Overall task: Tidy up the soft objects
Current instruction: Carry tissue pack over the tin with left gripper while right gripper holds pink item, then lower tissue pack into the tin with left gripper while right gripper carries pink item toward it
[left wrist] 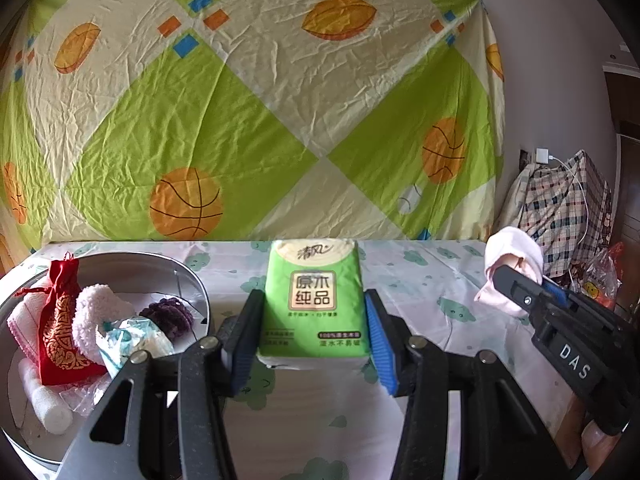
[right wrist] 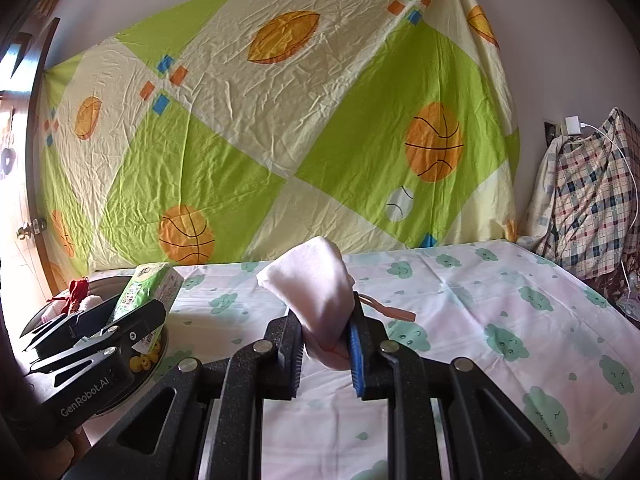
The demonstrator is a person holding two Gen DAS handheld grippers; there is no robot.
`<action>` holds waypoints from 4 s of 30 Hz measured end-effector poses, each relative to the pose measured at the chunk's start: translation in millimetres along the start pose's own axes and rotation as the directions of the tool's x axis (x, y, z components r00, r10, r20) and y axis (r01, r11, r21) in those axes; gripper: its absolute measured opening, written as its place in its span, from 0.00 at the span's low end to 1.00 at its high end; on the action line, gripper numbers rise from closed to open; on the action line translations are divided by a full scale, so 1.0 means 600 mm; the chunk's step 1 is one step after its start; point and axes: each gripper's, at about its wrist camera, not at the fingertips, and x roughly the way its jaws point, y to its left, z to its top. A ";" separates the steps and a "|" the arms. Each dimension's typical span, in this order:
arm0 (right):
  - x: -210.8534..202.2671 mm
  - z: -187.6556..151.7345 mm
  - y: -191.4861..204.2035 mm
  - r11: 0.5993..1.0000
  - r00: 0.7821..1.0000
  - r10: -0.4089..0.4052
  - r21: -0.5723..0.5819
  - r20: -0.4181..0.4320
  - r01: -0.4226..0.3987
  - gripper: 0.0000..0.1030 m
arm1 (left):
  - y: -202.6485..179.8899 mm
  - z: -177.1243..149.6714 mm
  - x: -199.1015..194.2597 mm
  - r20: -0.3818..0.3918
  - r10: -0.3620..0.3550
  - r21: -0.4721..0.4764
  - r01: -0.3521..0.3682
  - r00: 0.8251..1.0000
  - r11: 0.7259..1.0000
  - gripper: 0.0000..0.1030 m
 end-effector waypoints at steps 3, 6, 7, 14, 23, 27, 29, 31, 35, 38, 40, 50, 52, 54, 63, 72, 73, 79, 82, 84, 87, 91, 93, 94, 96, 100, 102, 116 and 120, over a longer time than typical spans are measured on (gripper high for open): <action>-0.001 -0.001 0.010 1.000 1.000 0.008 -0.011 0.005 -0.008 0.20 | 0.007 -0.002 -0.010 0.018 0.018 -0.003 -0.018 1.000 1.000 0.48; -0.001 -0.003 0.018 1.000 1.000 0.017 -0.023 0.003 -0.017 0.20 | 0.017 -0.002 -0.016 0.027 0.033 -0.017 -0.033 0.999 0.999 0.48; -0.001 -0.003 0.021 0.999 1.000 0.020 -0.027 0.001 -0.020 0.20 | 0.021 -0.003 -0.018 0.029 0.036 -0.023 -0.035 0.999 0.999 0.48; 0.000 -0.005 0.037 0.997 0.998 0.057 -0.046 -0.003 -0.057 0.21 | 0.037 -0.006 -0.031 0.038 0.067 -0.033 -0.066 0.997 0.997 0.48; 0.000 -0.007 0.063 0.994 0.996 0.094 -0.057 -0.009 -0.094 0.21 | 0.049 -0.010 -0.048 0.051 0.091 -0.024 -0.090 0.995 0.996 0.48; -0.004 -0.011 0.076 0.992 0.994 0.111 -0.065 -0.009 -0.112 0.21 | 0.055 -0.010 -0.054 0.057 0.100 -0.022 -0.099 0.993 0.995 0.48; -0.005 -0.012 0.083 0.990 0.993 0.120 -0.071 -0.011 -0.120 0.21 | 0.060 -0.010 -0.058 0.059 0.104 -0.026 -0.102 0.993 0.994 0.48; -0.006 -0.013 0.090 0.989 0.992 0.128 -0.075 -0.009 -0.128 0.21 | 0.065 -0.011 -0.061 0.062 0.111 -0.025 -0.110 0.992 0.994 0.48; -0.009 -0.016 0.104 0.986 0.989 0.145 -0.083 -0.010 -0.145 0.21 | 0.073 -0.011 -0.066 0.061 0.122 -0.024 -0.121 0.991 0.992 0.48; -0.011 -0.018 0.112 0.984 0.988 0.155 -0.088 -0.012 -0.156 0.21 | 0.080 -0.012 -0.069 0.060 0.125 -0.027 -0.124 0.990 0.992 0.48; -0.012 -0.019 0.118 0.982 0.987 0.162 -0.091 -0.014 -0.163 0.21 | 0.084 -0.012 -0.070 0.058 0.127 -0.029 -0.126 0.990 0.992 0.48; -0.019 -0.023 0.144 0.976 0.981 0.194 -0.101 -0.015 -0.195 0.21 | 0.097 -0.014 -0.082 0.068 0.145 -0.030 -0.144 0.987 0.989 0.48; -0.021 -0.023 0.147 0.975 0.980 0.199 -0.102 -0.015 -0.199 0.21 | 0.100 -0.014 -0.084 0.070 0.149 -0.032 -0.147 0.986 0.989 0.48; -0.021 -0.023 0.150 0.974 0.979 0.202 -0.102 -0.015 -0.203 0.21 | 0.103 -0.015 -0.087 0.071 0.153 -0.032 -0.151 0.986 0.988 0.48; -0.026 -0.025 0.160 0.970 0.975 0.220 -0.102 -0.017 -0.220 0.21 | 0.118 -0.016 -0.098 0.082 0.170 -0.041 -0.167 0.982 0.985 0.48; -0.028 -0.027 0.173 0.965 0.971 0.237 -0.107 -0.019 -0.238 0.21 | 0.133 -0.018 -0.109 0.092 0.183 -0.048 -0.179 0.979 0.983 0.48; -0.028 -0.027 0.174 0.965 0.971 0.239 -0.108 -0.020 -0.239 0.21 | 0.133 -0.018 -0.110 0.094 0.185 -0.046 -0.182 0.978 0.982 0.48; -0.028 -0.028 0.184 0.962 0.968 0.249 -0.111 -0.021 -0.249 0.21 | 0.141 -0.019 -0.119 0.106 0.199 -0.046 -0.196 0.974 0.980 0.48; -0.029 -0.029 0.188 0.960 0.967 0.253 -0.115 -0.021 -0.254 0.21 | 0.146 -0.019 -0.121 0.107 0.204 -0.049 -0.200 0.973 0.979 0.48; -0.028 -0.029 0.192 0.959 0.966 0.256 -0.118 -0.024 -0.257 0.21 | 0.150 -0.019 -0.122 0.109 0.208 -0.053 -0.204 0.972 0.978 0.48; -0.028 -0.031 0.198 0.957 0.965 0.261 -0.122 -0.023 -0.262 0.21 | 0.155 -0.019 -0.125 0.113 0.214 -0.055 -0.209 0.970 0.976 0.48; -0.026 -0.033 0.205 0.954 0.963 0.270 -0.127 -0.026 -0.271 0.21 | 0.159 -0.019 -0.127 0.113 0.216 -0.055 -0.211 0.970 0.976 0.48; -0.026 -0.034 0.210 0.953 0.962 0.273 -0.129 -0.027 -0.274 0.21 | 0.160 -0.020 -0.128 0.113 0.217 -0.054 -0.212 0.969 0.976 0.48; -0.025 -0.034 0.212 0.952 0.961 0.275 -0.130 -0.028 -0.276 0.21 | 0.161 -0.020 -0.128 0.113 0.217 -0.055 -0.212 0.970 0.976 0.48; -0.024 -0.035 0.216 0.951 0.960 0.277 -0.133 -0.029 -0.278 0.21 | 0.164 -0.019 -0.129 0.113 0.217 -0.057 -0.212 0.970 0.976 0.48; -0.023 -0.036 0.218 0.951 0.960 0.278 -0.132 -0.030 -0.280 0.21 | 0.171 -0.019 -0.132 0.114 0.219 -0.064 -0.212 0.969 0.975 0.48; -0.022 -0.036 0.219 0.951 0.960 0.278 -0.131 -0.032 -0.280 0.21 | 0.174 -0.019 -0.132 0.114 0.220 -0.063 -0.214 0.969 0.975 0.48; -0.013 -0.032 0.247 0.938 0.949 0.310 -0.149 -0.049 -0.314 0.21 | 0.198 -0.014 -0.145 0.098 0.242 -0.068 -0.236 0.965 0.969 0.48; -0.014 -0.022 0.252 0.934 0.945 0.323 -0.148 -0.045 -0.327 0.21 | 0.205 -0.013 -0.149 0.087 0.247 -0.065 -0.242 0.965 0.968 0.48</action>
